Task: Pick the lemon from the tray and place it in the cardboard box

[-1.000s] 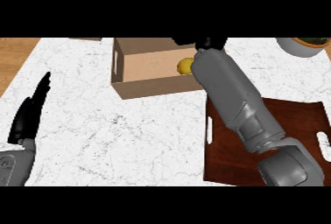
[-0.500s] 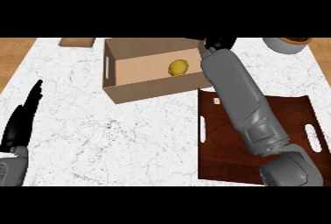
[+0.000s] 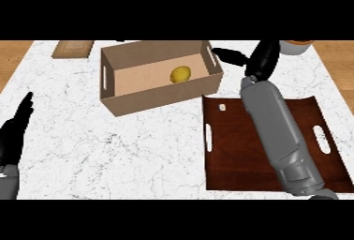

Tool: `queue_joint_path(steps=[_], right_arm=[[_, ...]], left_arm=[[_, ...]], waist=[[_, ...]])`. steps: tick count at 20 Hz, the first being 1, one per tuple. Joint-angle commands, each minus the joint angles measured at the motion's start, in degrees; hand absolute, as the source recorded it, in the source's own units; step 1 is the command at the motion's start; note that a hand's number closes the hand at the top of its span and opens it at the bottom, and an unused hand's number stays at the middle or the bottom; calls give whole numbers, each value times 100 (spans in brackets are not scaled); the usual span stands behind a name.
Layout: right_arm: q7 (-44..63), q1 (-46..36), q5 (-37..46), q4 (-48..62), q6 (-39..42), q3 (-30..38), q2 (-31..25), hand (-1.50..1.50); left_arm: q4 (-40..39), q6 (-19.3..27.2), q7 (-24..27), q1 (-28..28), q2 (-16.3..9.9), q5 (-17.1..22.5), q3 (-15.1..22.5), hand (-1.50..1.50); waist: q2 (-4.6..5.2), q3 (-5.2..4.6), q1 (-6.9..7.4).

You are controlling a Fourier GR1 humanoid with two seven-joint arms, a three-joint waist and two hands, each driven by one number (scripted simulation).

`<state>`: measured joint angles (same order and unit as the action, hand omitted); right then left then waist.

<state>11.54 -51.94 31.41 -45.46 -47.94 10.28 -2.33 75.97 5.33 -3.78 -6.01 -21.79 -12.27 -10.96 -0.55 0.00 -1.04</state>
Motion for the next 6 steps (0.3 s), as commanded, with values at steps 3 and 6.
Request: queue_joint_path(steps=[3, 6], right_arm=[[355, 1670, -93, -1957, 983, -481, -297, -150], [844, 2429, -28, -3012, 1677, -790, -580, -150]], left_arm=[[-80, 191, 220, 197, 230, -66, -12, 0], [-113, 90, 101, 93, 3, -100, -84, 0]], waist=[[-11, -3, -83], [-41, -7, -206]])
